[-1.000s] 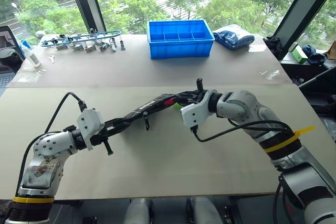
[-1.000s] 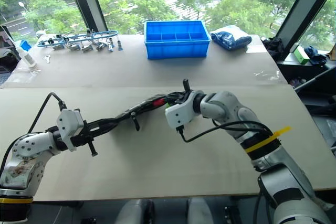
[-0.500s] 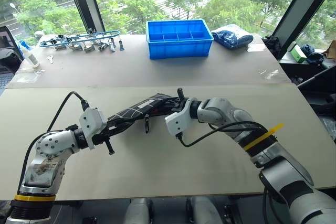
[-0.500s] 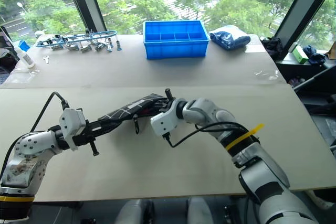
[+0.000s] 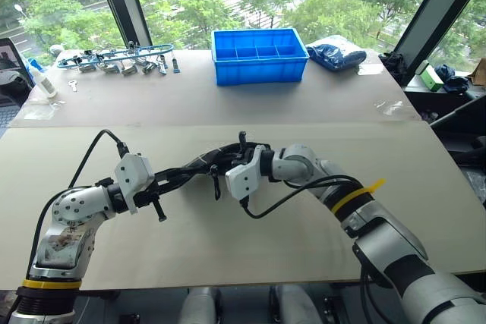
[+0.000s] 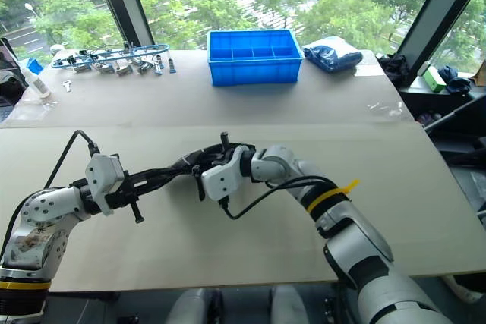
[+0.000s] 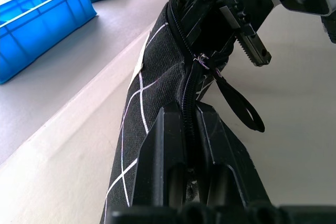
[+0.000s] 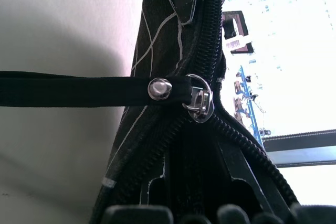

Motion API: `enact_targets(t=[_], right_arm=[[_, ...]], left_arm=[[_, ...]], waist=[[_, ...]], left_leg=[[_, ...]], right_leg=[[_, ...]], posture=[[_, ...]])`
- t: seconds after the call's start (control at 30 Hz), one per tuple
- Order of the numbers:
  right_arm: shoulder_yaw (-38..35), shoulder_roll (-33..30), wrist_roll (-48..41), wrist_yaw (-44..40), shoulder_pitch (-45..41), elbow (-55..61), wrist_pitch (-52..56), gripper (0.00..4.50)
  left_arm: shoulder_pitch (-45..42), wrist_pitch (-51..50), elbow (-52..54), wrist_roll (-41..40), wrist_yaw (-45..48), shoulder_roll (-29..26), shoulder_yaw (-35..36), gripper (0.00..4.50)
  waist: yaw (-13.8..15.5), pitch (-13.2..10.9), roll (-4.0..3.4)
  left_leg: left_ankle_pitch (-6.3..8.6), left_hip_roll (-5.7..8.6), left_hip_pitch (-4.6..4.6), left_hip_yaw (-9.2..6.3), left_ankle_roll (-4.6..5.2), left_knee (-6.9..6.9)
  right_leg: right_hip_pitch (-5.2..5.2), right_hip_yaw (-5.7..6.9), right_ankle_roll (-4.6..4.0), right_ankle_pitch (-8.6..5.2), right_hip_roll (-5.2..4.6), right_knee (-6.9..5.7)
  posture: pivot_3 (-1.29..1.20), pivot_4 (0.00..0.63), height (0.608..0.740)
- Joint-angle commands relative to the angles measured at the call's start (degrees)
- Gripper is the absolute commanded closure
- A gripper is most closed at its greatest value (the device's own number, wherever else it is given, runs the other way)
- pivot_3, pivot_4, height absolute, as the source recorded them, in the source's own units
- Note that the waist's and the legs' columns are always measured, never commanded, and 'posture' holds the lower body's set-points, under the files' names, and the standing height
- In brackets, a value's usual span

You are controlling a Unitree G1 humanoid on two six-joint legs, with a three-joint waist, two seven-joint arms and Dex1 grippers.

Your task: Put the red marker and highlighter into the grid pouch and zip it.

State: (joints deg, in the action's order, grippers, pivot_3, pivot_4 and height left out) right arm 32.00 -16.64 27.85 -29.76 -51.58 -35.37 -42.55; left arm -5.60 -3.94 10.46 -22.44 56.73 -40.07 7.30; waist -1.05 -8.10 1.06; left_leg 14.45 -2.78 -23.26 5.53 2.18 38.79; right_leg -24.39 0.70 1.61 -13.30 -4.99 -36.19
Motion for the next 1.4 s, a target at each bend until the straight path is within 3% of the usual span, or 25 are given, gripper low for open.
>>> enact_targets(t=[0.03,0.17,0.33,0.47,0.6,0.67,0.77,1.0,1.17,1.33,1.4], right_arm=[[-2.91,0.25,-4.21,-2.45,-2.52,-0.18,1.34,2.80],[-3.65,-1.94,-1.55,-1.35,-5.42,-2.63,2.05,1.37],[-5.90,-5.07,-3.84,-2.33,-8.94,-3.66,0.53,1.37],[-7.47,-9.45,-10.31,-10.47,-7.89,1.82,2.83,1.37],[-10.78,-14.24,-23.95,-23.40,-3.01,14.65,17.68,1.37],[-13.71,-15.67,-33.35,-28.19,-0.56,22.05,31.02,1.37],[-17.23,-15.99,-41.61,-29.53,2.44,28.47,42.46,1.37],[-9.67,-11.99,-21.09,-15.49,5.67,26.04,34.54,1.37],[-8.91,-8.14,-17.05,-11.06,5.63,22.12,30.96,1.37],[-9.44,-5.08,-16.32,-9.78,3.72,18.66,30.85,0.09],[-9.26,-4.81,-15.58,-9.40,3.16,17.29,30.12,0.09]], left_arm=[[-0.09,0.28,1.88,-0.31,-0.54,0.18,0.42,4.50],[0.19,0.36,1.86,-0.22,-0.59,0.10,0.43,4.50],[0.50,0.31,2.13,-0.23,-0.77,0.05,0.28,4.50],[1.12,0.16,2.70,-0.37,-0.97,-0.02,0.44,4.50],[1.30,0.14,2.70,-0.43,-1.06,-0.04,0.31,4.50],[1.10,0.13,2.52,-0.53,-1.05,-0.12,0.22,4.50],[0.54,0.17,1.96,-0.72,-0.92,-0.28,0.03,4.50],[-0.82,0.31,1.14,-0.96,-0.85,-0.14,-0.79,4.50],[-0.73,0.32,1.29,-0.99,-0.95,0.13,-1.01,4.50],[0.36,0.21,2.18,-0.98,-1.74,0.43,-0.88,4.50],[0.61,0.25,2.30,-0.95,-1.84,0.42,-0.75,4.50]], waist=[[0.00,0.00,0.00],[0.13,0.00,0.00],[0.02,-0.01,-0.01],[0.13,-0.01,-0.01],[0.40,-0.01,-0.01],[0.37,-0.01,-0.01],[0.32,-0.01,-0.01],[0.10,-0.01,-0.01],[0.30,-0.01,-0.01],[0.23,-0.01,-0.01],[0.25,-0.01,-0.01]], left_leg=[[0.00,0.00,0.00,0.00,0.00,0.00],[0.00,0.00,0.00,0.00,0.00,0.00],[0.00,0.00,-0.01,0.00,0.00,-0.02],[0.00,0.00,-0.01,0.00,0.00,-0.02],[0.02,-0.03,-0.03,-0.08,0.03,0.00],[0.03,-0.03,-0.01,-0.12,0.04,0.01],[0.04,-0.04,0.02,-0.41,0.07,0.01],[0.05,0.03,0.06,-0.32,0.09,-0.02],[0.04,0.04,-0.02,-0.04,0.06,0.04],[0.03,0.04,0.02,-0.03,0.06,0.05],[0.03,0.04,0.01,-0.02,0.05,0.04]], right_leg=[[0.00,0.00,0.00,0.00,0.00,-0.01],[0.00,0.00,0.00,0.00,-0.01,0.00],[-0.03,0.00,-0.01,0.00,-0.01,-0.01],[-0.01,0.00,-0.01,0.00,-0.02,0.00],[0.03,0.05,0.00,0.01,-0.11,0.02],[0.06,0.04,0.01,0.01,-0.14,0.01],[0.07,0.04,0.00,0.01,-0.15,-0.01],[0.01,0.01,-0.03,0.01,-0.04,-0.01],[0.00,0.03,-0.02,0.01,-0.05,0.00],[0.03,0.03,-0.01,0.02,-0.05,-0.01],[0.02,0.02,-0.01,0.01,-0.06,-0.01]], posture=[[0.00,0.150,0.740],[0.00,0.150,0.740],[0.00,0.150,0.740],[0.00,0.150,0.740],[0.00,0.150,0.740],[0.00,0.150,0.740],[0.00,0.150,0.740],[0.00,0.150,0.740],[0.00,0.150,0.740],[0.00,0.150,0.740],[0.00,0.150,0.740]])
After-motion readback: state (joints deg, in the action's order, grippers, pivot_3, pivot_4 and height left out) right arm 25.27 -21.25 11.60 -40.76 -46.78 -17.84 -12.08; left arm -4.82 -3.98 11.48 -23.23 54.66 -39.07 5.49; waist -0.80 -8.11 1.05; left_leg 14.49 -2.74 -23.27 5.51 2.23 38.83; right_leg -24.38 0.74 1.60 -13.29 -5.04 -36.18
